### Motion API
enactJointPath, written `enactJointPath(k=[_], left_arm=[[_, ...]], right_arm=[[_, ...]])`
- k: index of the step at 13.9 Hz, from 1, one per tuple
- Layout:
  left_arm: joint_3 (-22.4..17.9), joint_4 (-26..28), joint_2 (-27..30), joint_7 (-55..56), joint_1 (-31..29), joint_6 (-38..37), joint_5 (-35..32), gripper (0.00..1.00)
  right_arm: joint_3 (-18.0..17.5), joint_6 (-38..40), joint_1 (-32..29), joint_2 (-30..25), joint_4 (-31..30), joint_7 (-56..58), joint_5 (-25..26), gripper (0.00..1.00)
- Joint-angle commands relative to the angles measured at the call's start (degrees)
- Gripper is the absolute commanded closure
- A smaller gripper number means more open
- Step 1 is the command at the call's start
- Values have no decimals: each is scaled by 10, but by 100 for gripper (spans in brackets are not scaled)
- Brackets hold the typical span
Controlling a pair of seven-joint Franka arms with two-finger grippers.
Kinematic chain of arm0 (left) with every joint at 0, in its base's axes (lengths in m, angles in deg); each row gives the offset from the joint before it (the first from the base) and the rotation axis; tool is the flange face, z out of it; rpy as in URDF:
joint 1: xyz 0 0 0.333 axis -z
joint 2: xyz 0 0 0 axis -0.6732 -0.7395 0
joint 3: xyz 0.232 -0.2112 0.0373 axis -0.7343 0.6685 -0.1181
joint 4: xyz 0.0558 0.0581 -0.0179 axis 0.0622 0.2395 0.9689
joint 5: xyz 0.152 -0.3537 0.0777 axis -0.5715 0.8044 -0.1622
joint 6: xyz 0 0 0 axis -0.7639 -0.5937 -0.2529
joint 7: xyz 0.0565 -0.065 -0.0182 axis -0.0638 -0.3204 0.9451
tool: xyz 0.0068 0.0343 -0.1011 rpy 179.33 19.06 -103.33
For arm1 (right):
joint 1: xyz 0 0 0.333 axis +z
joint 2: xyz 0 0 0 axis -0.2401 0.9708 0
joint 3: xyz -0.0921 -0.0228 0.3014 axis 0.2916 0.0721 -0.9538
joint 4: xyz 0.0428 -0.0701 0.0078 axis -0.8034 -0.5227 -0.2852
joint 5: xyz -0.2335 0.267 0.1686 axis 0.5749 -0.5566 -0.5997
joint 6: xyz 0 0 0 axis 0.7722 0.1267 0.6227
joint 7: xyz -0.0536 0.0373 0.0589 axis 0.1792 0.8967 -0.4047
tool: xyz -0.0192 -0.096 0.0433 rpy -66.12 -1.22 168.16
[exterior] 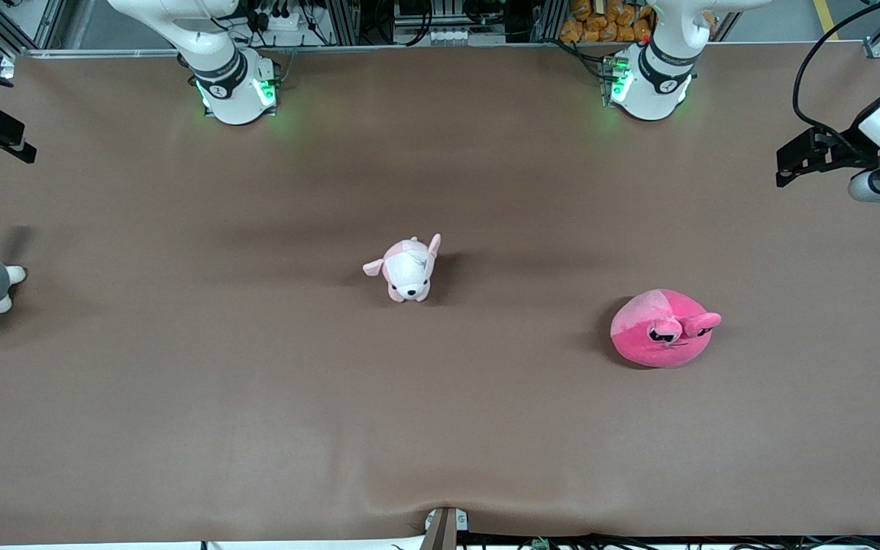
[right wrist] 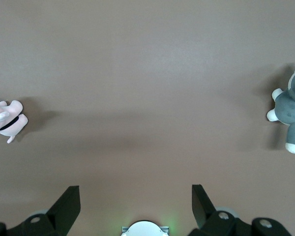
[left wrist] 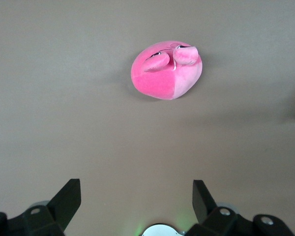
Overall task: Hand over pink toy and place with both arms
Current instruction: 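Reach the left gripper toward the pink plush toy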
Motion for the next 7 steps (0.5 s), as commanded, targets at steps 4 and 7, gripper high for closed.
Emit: enactJointPath(k=[4,7], left_arm=[[1,-7,-2,-1,-3,-7,-5,0],[2,-8,-7,43,-2,-6,-4,0]], right_arm=[[-7,8,-14,5,11,6,-10,0],[-7,8,-13,5,11,6,-10,0]])
